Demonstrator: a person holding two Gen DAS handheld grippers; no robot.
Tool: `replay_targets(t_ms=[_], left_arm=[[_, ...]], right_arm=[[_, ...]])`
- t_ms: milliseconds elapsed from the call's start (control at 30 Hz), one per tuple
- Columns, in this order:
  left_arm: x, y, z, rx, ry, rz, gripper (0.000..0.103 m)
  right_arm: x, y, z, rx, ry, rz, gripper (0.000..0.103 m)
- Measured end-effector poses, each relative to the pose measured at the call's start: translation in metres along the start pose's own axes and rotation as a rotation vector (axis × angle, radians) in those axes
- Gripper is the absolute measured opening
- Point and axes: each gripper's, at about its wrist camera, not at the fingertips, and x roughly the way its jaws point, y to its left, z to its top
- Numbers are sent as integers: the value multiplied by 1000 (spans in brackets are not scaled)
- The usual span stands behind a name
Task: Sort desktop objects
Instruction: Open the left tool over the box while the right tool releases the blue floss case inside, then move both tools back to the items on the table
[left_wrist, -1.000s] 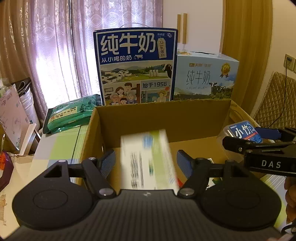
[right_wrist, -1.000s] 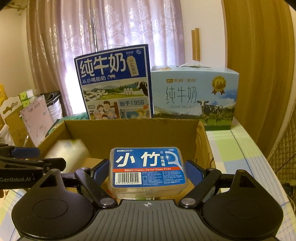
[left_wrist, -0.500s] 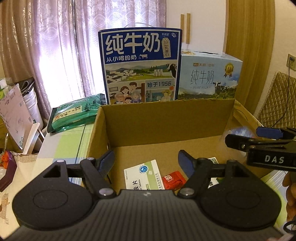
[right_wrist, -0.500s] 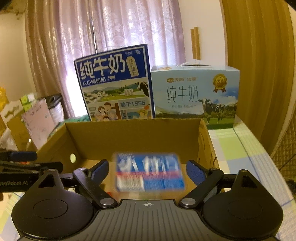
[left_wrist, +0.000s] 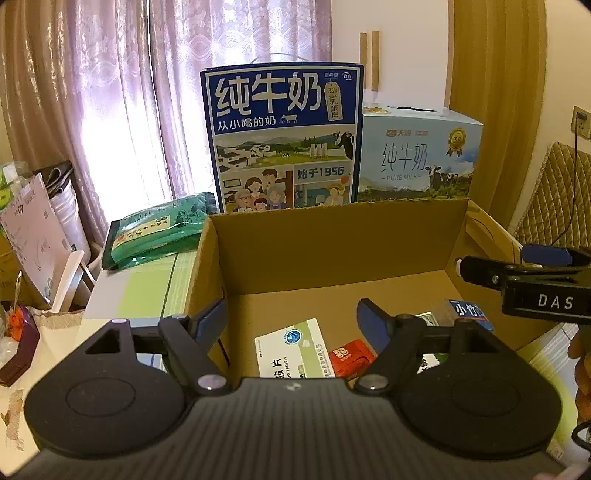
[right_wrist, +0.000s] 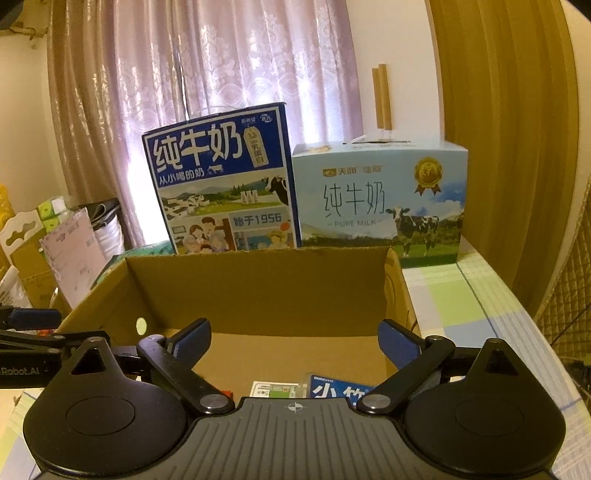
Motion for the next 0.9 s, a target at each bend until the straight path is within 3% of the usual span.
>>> replay_targets(t_ms=[500, 700, 900], left_arm=[[-52, 12, -25, 16, -42, 24, 77], [-87, 29, -56, -3, -37, 27, 79], [-115, 40, -99, -8, 7, 1, 82]], right_arm=[[-44, 17, 0, -120, -122, 40, 96], [-76, 24, -24, -159, -97, 92, 96], [-103, 27, -59, -222, -13, 165, 97]])
